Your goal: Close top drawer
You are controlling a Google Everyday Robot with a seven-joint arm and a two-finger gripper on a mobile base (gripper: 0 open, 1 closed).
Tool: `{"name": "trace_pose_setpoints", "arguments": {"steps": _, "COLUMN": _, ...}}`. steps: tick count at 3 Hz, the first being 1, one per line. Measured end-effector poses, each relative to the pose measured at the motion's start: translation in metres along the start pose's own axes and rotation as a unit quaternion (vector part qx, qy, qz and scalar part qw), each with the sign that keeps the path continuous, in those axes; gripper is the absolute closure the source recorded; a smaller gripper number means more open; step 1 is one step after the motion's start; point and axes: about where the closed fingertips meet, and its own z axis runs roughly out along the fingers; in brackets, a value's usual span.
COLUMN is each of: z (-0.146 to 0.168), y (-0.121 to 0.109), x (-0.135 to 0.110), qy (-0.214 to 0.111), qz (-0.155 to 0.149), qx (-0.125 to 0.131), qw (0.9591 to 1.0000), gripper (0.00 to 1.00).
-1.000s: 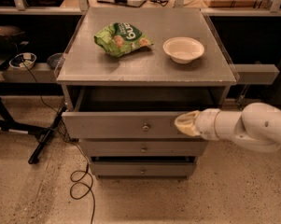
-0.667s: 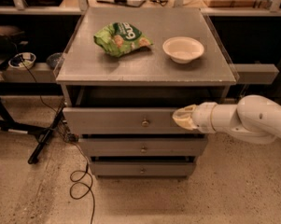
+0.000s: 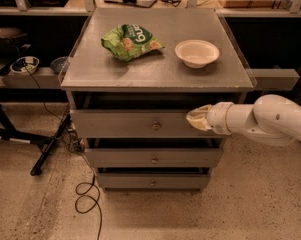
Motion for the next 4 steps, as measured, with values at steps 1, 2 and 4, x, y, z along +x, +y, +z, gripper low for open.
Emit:
{"name": "trace_pose_setpoints", "arguments": {"steps": 1, "z": -0.027, "y": -0.006, "x": -0.001, "qy": -0.025, "qz": 0.005, "qx": 0.064, "qw": 0.9977, "gripper": 0.19}}
{"name": "trace_pose_setpoints", "arguments": {"steps": 2, "z": -0.059, "y": -0.002, "x": -0.003, "qy": -0.055, "qz": 0.008, "qx": 0.115, "qw": 0.9918, "gripper": 0.00}}
{"name": "trace_pose_setpoints", "arguments": {"steps": 4, "z": -0.067, "y": 0.001, "x": -0.014, "qy": -0.067, "qz": 0.005, "qx": 0.120, "qw": 0.9905, "gripper": 0.00}}
